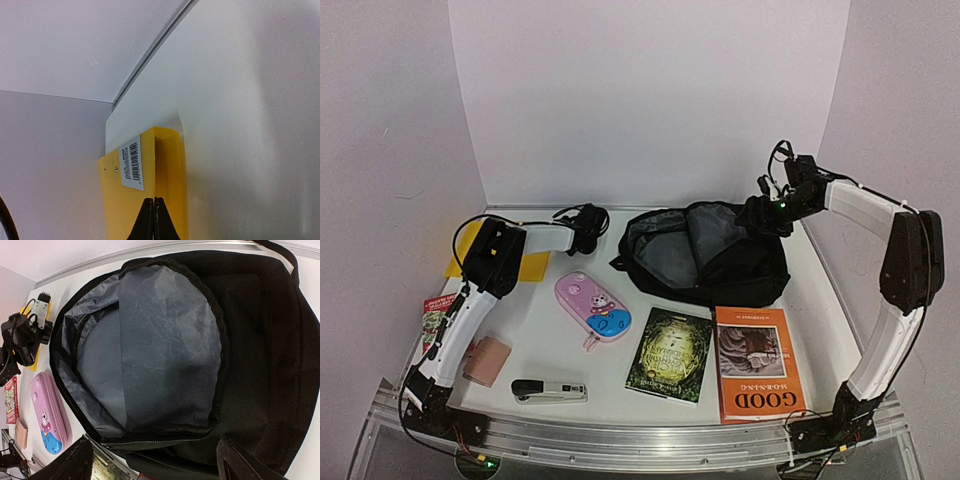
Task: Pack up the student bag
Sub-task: Pick up the files from the center of the board.
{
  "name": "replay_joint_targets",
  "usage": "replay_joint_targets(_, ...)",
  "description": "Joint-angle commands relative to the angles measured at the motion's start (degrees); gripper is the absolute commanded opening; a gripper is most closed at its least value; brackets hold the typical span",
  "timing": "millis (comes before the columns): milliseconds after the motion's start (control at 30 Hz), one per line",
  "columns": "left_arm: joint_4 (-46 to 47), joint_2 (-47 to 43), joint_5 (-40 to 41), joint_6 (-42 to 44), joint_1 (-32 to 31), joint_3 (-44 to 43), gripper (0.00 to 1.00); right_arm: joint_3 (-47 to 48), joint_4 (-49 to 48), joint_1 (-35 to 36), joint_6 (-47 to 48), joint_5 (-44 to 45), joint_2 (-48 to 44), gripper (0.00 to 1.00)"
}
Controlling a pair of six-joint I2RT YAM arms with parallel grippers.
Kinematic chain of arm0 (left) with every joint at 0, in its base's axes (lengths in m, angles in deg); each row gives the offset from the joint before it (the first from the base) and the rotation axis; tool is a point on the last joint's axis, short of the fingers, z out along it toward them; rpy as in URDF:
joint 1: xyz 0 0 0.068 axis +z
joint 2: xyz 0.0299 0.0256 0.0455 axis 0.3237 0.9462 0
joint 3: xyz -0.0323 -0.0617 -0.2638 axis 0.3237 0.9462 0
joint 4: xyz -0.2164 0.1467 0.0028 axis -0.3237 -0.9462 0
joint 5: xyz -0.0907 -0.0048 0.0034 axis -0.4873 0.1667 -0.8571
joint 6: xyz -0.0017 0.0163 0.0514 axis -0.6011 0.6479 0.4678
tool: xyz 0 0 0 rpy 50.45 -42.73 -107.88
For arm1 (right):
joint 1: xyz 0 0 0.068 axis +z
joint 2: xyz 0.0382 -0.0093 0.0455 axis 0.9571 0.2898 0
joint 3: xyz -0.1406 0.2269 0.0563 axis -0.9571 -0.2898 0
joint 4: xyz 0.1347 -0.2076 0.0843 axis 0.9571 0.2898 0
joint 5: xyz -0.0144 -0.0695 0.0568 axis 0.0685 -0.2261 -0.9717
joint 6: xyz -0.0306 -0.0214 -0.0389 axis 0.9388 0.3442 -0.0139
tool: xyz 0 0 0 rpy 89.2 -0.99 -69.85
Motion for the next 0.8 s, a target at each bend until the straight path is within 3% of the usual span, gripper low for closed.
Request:
replay_joint_targets(0, 13.46, -7.96, 7.56, 13.99, -0.77, 5.18, 0.0, 2.67, -0.3, -0.1, -0.64, -1.64, -2.69, 0.85)
replay_joint_targets(200, 34.62, -10.66, 8.42, 34.13, -6.46, 7.8, 0.0, 3.11, -0.36, -0.08, -0.4, -4.56, -3.66, 0.88)
replay_joint_targets(433, 49.31, -14.31, 7.36, 49.56, -11.07, 10.97, 0.0, 2.35, -0.39, -0.05, 0.99, -7.14, -5.18, 0.96)
replay_joint_targets(600, 54.77, -18.1, 5.22, 53.48, -14.35, 13.81, 0.0, 2.08, -0.86, -0.08, -0.41, -11.52, -5.55, 0.98)
replay_joint_targets(767, 54.01, -23.83, 2.57, 51.84, -17.46, 17.96, 0.0, 2.08, -1.32, -0.07, 1.17, -13.15, -6.24, 0.98)
